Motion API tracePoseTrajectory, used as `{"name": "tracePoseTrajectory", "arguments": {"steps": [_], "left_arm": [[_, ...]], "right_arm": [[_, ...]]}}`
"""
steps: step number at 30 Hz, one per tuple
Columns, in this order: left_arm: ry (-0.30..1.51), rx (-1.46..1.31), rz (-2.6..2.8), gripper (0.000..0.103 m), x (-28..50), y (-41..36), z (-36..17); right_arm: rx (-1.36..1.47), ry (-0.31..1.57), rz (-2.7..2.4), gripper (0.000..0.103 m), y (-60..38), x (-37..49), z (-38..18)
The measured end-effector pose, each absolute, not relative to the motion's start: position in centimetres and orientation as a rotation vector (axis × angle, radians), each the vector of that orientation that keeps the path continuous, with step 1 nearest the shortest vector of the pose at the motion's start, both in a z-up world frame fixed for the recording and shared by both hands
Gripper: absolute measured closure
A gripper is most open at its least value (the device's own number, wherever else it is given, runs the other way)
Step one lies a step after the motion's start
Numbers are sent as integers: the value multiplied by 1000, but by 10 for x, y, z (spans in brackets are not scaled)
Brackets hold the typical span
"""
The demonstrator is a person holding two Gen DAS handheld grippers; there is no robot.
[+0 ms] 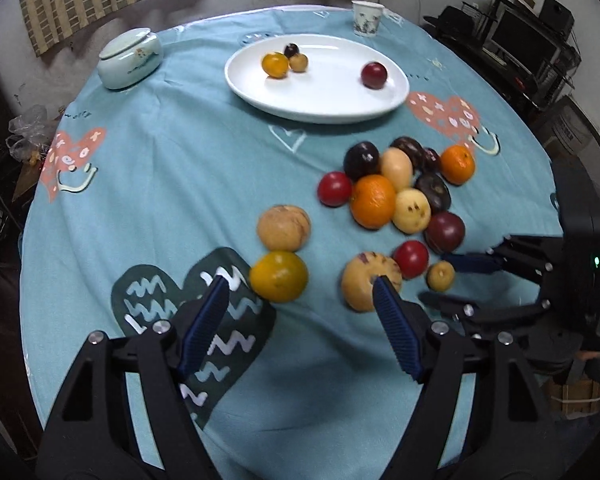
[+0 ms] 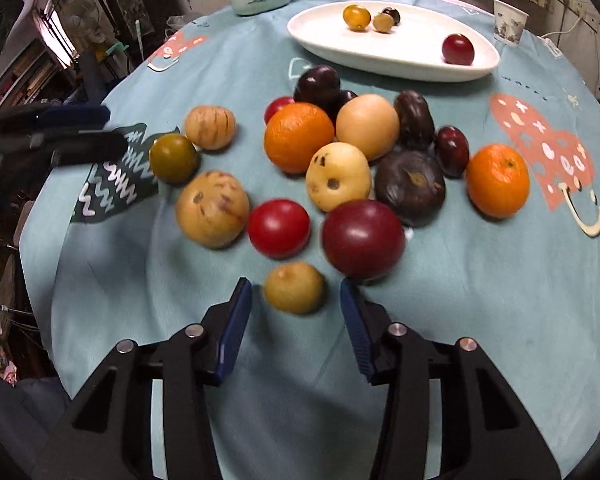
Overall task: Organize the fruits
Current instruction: 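Grasp the large speckled fruit with the left tool while the right tool grasps a pear, then lift the speckled fruit with the left tool while the right tool holds the pear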
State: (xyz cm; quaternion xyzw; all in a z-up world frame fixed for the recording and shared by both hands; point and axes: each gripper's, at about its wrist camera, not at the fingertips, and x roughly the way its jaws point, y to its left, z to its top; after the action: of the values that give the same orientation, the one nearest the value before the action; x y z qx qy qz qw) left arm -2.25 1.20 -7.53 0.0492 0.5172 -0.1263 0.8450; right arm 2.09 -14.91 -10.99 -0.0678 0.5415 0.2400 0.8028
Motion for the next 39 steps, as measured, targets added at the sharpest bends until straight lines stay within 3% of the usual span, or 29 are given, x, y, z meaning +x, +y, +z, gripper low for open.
{"name": "tracePoseTrajectory", "arguments": {"steps": [1, 13, 14, 16, 22, 39], "left_arm": [[1096, 107, -275, 27, -24, 9, -77], [1184, 159, -369, 29, -8, -40, -116], [1195, 163, -364, 32, -6, -41, -121], [1241, 147, -383, 57, -1, -40, -133], [1226, 146, -374, 58, -3, -38, -125], [979, 172, -282, 57, 15, -49, -27]], "right_arm": [[-144, 1164, 522, 74, -149, 22, -109], [-54, 1166, 506, 74, -188, 8, -93], [-52, 1166, 502, 74, -189, 8, -93], [-46, 1168, 496, 74, -190, 7, -93], [-44, 1147, 508, 74, -192, 8, -85], [-24, 1066, 545, 74, -194, 20, -44]]}}
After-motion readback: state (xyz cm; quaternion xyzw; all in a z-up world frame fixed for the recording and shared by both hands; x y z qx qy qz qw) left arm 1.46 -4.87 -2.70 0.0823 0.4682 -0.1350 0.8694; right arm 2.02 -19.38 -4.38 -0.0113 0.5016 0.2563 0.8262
